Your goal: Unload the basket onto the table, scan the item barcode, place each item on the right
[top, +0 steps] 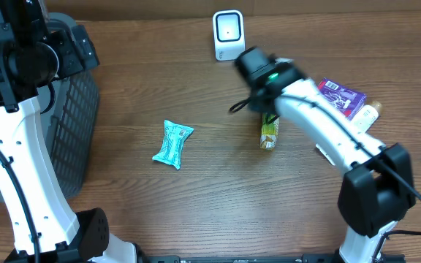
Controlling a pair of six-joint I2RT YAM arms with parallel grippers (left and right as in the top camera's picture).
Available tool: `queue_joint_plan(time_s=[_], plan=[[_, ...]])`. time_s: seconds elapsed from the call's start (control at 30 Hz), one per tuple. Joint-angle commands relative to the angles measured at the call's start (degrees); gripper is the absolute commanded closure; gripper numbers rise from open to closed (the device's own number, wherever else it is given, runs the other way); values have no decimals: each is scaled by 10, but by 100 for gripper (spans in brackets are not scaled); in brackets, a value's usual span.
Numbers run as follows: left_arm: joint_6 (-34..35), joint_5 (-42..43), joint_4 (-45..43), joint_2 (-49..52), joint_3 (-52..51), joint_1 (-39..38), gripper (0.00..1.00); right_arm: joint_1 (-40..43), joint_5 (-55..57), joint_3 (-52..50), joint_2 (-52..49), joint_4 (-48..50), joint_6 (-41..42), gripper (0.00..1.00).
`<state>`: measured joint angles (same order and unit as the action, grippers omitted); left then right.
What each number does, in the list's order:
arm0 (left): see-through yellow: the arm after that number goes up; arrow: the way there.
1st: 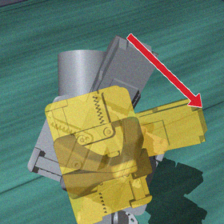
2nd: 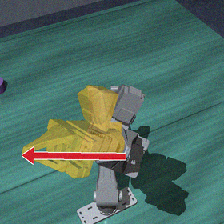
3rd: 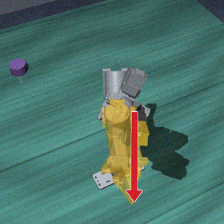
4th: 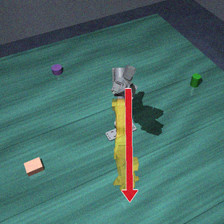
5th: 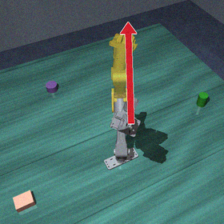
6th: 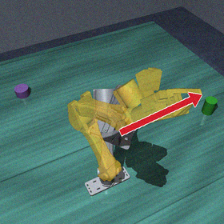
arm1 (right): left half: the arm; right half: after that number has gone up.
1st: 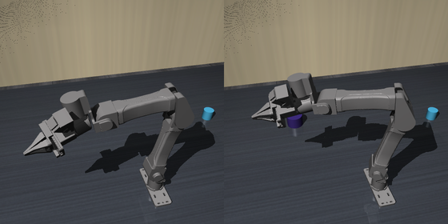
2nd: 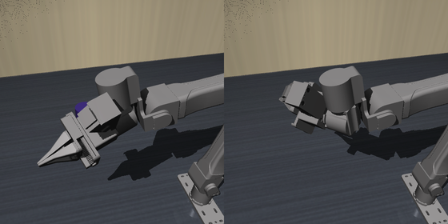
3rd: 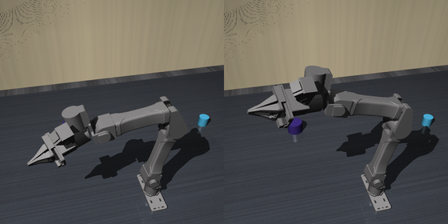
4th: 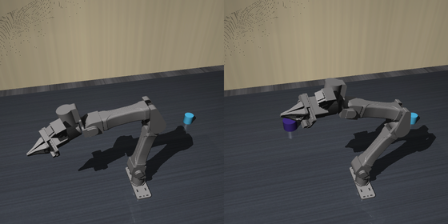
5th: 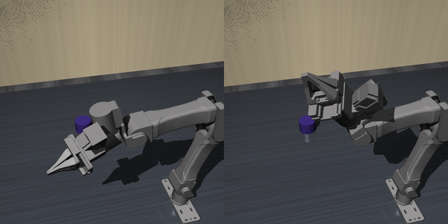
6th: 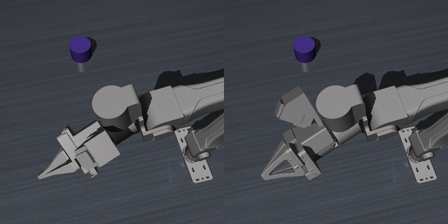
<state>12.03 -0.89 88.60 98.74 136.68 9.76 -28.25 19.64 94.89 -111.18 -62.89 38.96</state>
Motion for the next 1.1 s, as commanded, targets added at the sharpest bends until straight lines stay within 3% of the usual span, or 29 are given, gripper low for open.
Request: queue_joint_plan(time_s=[0.0,0.4,0.5,0.7,1.07], plan=[[-4,5,-1,-1,12,0,0,7,-23,-20,-2,18,-2,96],[-4,5,-1,-1,12,0,1,4,-14,-112,-12,104,-15,96],[-4,5,-1,-1,12,0,1,-1,-41,-131,-12,136,-57,96],[-4,5,-1,-1,12,0,0,-44,-58,-134,-12,181,-135,96],[-4,5,-1,-1,12,0,0,-91,-74,-111,-39,171,-133,94]])
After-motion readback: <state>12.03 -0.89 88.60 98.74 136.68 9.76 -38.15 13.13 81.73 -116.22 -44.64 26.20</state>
